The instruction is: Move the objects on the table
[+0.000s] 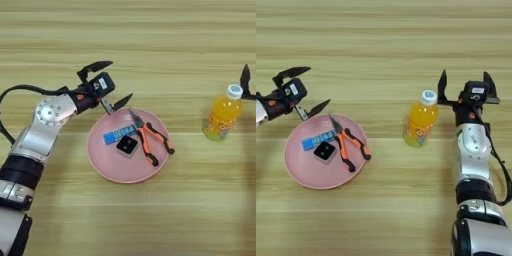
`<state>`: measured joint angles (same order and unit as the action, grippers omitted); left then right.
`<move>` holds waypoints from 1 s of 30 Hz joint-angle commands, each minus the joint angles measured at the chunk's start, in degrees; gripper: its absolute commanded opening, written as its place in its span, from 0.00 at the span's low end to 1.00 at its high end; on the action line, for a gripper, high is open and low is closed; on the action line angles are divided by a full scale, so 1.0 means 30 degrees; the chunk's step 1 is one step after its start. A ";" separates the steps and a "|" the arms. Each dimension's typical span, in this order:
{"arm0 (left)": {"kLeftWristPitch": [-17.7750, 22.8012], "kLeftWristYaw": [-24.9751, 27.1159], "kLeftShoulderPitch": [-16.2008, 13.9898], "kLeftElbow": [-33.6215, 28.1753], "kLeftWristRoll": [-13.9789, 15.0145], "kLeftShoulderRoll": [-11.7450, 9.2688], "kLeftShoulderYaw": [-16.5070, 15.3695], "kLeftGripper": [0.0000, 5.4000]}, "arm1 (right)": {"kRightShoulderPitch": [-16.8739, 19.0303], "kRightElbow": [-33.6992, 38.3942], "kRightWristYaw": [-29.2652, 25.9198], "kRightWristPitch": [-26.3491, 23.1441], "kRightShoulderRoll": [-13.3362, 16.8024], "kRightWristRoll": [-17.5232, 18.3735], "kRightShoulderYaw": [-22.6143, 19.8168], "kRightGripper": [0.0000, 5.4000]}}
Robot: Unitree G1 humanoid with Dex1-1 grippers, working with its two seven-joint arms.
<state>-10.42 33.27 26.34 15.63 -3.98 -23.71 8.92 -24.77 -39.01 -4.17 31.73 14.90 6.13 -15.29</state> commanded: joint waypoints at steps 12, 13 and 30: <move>-0.2489 -0.1883 -0.1677 -0.2995 0.5044 0.3249 -0.3260 1.00 | 0.0096 0.1228 -0.0169 -0.0305 0.0328 0.0284 -0.0160 1.00; -0.2559 -0.2232 -0.1791 -0.3051 0.5206 0.3455 -0.3534 1.00 | 0.0097 0.1287 -0.0174 -0.0273 0.0362 0.0265 -0.0164 1.00; -0.5588 -1.0578 -0.2163 0.2822 0.1469 0.4326 -0.6547 1.00 | -0.0127 0.3987 -0.0976 -0.0276 0.1859 0.0779 -0.0567 1.00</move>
<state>-25.89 2.44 19.00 22.25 1.44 -10.20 -10.74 -24.80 -30.13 -6.11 31.76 19.22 7.32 -16.41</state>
